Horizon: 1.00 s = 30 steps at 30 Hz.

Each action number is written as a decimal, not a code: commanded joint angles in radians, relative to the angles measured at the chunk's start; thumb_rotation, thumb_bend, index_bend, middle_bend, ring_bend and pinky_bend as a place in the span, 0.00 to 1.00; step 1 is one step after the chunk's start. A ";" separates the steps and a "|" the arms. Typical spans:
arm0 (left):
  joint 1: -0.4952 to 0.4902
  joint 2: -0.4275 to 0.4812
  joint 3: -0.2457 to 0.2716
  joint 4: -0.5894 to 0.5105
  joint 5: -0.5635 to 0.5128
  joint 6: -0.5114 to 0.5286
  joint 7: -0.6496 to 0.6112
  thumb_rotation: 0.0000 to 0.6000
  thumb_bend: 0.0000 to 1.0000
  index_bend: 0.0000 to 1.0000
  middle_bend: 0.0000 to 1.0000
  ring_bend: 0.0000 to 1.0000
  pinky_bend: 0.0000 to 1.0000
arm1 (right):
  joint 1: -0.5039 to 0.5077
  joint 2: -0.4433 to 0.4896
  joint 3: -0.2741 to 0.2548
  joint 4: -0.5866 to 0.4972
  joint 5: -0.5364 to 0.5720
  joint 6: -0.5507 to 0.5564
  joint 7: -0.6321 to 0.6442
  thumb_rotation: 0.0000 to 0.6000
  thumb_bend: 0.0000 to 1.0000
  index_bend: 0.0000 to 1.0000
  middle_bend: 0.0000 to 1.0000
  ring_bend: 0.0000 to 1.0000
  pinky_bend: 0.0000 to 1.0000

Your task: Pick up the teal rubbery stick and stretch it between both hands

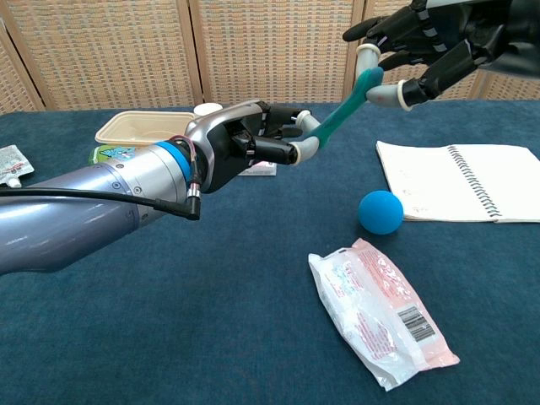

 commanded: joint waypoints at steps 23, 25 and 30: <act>0.029 0.046 -0.006 0.043 -0.009 0.002 -0.037 1.00 0.49 0.78 0.00 0.00 0.00 | -0.034 0.087 0.088 0.000 0.033 -0.212 0.417 1.00 0.85 0.91 0.03 0.00 0.00; 0.034 0.055 -0.007 0.047 -0.007 0.003 -0.045 1.00 0.49 0.78 0.00 0.00 0.00 | -0.040 0.091 0.091 0.006 0.023 -0.218 0.438 1.00 0.85 0.91 0.03 0.00 0.00; 0.062 0.112 -0.012 0.065 0.003 0.008 -0.075 1.00 0.49 0.78 0.00 0.00 0.00 | -0.066 0.111 0.114 0.023 0.000 -0.234 0.533 1.00 0.85 0.91 0.03 0.00 0.00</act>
